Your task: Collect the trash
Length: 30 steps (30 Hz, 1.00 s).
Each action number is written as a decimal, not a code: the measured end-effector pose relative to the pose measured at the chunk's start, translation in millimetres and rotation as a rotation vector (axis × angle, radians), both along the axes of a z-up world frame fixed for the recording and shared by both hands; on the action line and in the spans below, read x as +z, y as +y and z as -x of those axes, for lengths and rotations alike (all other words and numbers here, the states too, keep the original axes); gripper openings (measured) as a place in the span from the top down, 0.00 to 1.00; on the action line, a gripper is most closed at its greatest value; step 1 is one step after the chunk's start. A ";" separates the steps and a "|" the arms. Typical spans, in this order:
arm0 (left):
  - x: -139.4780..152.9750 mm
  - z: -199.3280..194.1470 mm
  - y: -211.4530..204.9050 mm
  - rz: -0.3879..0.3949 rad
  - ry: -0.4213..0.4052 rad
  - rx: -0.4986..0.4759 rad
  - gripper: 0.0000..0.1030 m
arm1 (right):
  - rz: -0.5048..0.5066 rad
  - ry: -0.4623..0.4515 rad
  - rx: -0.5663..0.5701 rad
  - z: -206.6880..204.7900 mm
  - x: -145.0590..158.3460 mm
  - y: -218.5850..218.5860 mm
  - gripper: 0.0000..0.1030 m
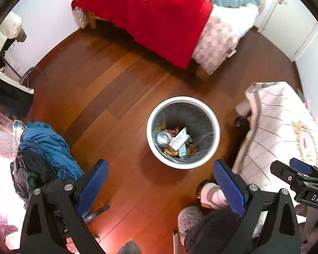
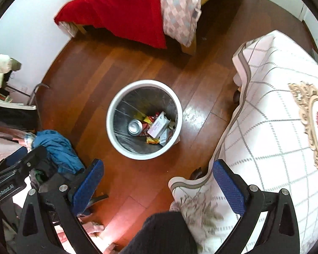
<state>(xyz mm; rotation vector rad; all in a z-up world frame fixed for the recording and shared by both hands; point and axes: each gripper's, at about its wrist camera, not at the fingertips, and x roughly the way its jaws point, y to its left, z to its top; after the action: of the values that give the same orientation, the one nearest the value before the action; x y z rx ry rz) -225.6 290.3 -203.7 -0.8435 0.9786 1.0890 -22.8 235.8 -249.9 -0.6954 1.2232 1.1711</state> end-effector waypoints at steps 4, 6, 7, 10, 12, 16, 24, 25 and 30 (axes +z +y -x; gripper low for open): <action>36.0 2.8 -23.4 -0.030 -0.047 -0.030 0.02 | -0.046 0.021 0.010 6.0 38.1 -26.9 0.00; 54.8 4.9 -35.0 -0.037 -0.078 -0.045 0.02 | -0.068 0.043 0.015 8.4 54.7 -39.3 0.00; 61.5 4.7 -38.9 -0.040 -0.093 -0.051 0.02 | -0.078 0.050 0.019 10.2 62.0 -45.2 0.00; 85.8 8.7 -51.3 -0.049 -0.137 -0.065 0.02 | -0.125 0.063 0.035 15.4 92.5 -67.0 0.00; 96.8 10.8 -59.5 -0.049 -0.156 -0.073 0.02 | -0.148 0.076 0.042 17.1 110.1 -79.5 0.00; 118.1 17.5 -72.1 -0.058 -0.187 -0.086 0.02 | -0.176 0.114 0.068 22.1 139.1 -95.4 0.00; 149.0 28.2 -87.9 -0.065 -0.250 -0.107 0.02 | -0.202 0.141 0.128 37.1 179.3 -111.4 0.00; 152.2 29.0 -89.5 -0.065 -0.259 -0.109 0.02 | -0.204 0.147 0.133 38.4 183.6 -112.8 0.00; 165.9 32.0 -98.1 -0.083 -0.277 -0.114 0.02 | -0.219 0.161 0.154 42.5 199.4 -116.0 0.00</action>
<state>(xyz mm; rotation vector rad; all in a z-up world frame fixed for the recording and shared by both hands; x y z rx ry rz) -257.6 192.2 -37.8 -0.8343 0.7358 0.8822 -65.3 119.8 -50.5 -0.5463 1.1670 1.4877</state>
